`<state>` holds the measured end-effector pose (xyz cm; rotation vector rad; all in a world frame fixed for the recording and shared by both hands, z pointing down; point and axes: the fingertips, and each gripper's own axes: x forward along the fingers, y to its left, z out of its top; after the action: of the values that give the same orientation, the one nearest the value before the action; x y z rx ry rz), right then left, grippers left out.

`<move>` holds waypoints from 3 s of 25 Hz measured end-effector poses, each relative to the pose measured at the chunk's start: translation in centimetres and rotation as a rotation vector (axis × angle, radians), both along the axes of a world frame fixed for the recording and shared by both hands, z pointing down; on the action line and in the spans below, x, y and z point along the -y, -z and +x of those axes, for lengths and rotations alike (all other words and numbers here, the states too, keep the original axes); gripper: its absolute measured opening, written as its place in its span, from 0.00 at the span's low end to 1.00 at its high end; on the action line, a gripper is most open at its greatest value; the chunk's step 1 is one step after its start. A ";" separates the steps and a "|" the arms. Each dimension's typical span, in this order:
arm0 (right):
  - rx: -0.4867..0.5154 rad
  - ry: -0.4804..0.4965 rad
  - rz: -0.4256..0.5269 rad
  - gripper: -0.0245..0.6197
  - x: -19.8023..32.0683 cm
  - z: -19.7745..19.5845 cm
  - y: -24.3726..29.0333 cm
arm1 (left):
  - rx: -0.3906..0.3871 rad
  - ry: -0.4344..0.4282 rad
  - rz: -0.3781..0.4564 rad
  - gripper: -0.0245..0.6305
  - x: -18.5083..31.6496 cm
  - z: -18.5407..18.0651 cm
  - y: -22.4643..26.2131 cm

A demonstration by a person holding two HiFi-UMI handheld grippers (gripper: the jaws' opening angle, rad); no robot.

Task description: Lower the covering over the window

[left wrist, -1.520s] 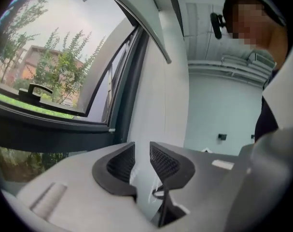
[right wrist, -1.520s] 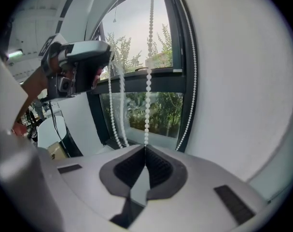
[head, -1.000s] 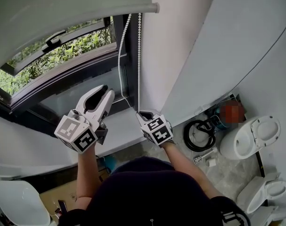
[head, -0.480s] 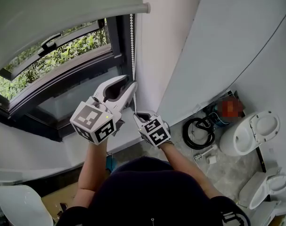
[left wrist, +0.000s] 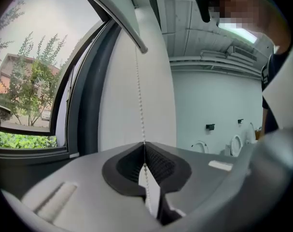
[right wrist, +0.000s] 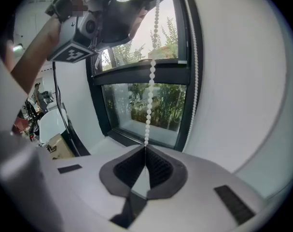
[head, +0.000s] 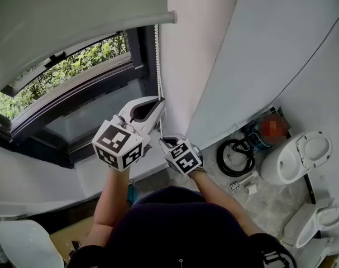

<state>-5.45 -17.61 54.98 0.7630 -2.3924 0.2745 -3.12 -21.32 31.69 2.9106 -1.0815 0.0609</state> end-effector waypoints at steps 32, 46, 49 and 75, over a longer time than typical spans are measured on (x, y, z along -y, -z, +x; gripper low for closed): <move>-0.196 0.102 -0.216 0.06 -3.4 2.0 -9.2 | 0.139 -0.139 -0.300 0.06 -2.8 7.2 -15.0; -0.191 0.066 -0.305 0.06 -4.5 3.5 -10.8 | 0.087 -0.046 -0.343 0.06 -1.7 4.5 -16.2; -0.153 0.079 -0.332 0.09 -4.8 3.2 -10.4 | 0.084 -0.041 -0.340 0.06 -1.7 4.5 -16.3; 0.316 0.062 -0.057 0.24 -3.2 1.5 9.9 | 0.194 -0.001 -0.629 0.06 -7.5 0.1 -29.3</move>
<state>-3.93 -14.40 45.09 0.6581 -2.6850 0.4652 -3.00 -13.85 61.00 2.3667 -0.8736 0.5797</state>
